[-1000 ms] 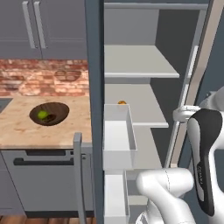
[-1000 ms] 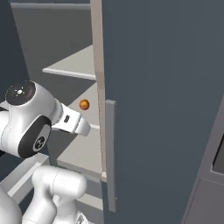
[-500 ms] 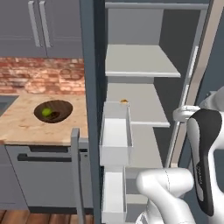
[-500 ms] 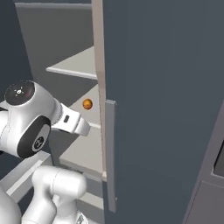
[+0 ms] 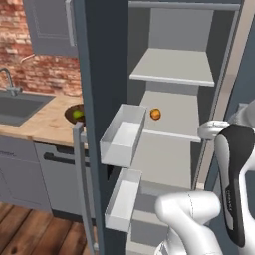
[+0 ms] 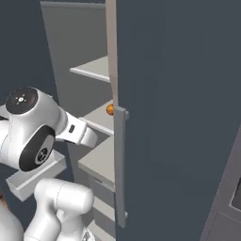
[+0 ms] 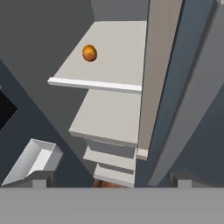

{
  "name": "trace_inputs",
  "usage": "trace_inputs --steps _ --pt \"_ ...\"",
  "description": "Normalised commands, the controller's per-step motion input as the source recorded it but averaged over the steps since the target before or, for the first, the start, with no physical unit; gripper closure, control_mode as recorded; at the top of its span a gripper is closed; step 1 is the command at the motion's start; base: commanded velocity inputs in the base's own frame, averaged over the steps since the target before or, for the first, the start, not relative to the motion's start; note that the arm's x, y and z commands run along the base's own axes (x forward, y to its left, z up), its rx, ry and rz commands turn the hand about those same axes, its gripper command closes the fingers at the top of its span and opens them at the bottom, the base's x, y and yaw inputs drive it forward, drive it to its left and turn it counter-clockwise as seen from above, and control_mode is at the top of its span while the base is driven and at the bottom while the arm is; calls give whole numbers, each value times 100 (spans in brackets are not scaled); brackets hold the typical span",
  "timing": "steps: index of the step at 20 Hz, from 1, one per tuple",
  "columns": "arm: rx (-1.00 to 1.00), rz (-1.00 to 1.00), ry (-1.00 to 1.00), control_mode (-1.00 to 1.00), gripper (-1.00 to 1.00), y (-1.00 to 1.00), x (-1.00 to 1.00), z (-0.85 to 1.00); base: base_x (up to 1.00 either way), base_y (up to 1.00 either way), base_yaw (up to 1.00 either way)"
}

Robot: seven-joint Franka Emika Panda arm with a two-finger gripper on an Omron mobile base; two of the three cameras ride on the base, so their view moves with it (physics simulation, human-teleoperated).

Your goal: Take the sweet potato, peach, and lime from the freezer and place them in the bowl on the counter.

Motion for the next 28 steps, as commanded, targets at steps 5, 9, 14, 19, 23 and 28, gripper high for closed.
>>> trace_inputs --steps 5,9,14,19,23,28 --pt "0 0 0 100 -100 0 0 0 58 21 27" --pt "0 0 0 100 -100 0 0 0 62 91 11" --pt "0 0 0 100 -100 0 0 0 95 83 11" --pt "0 0 0 100 -100 0 0 0 97 61 11" --pt "0 0 0 100 -100 0 0 0 100 47 3" --pt "0 0 0 100 -100 0 0 0 76 55 -8"
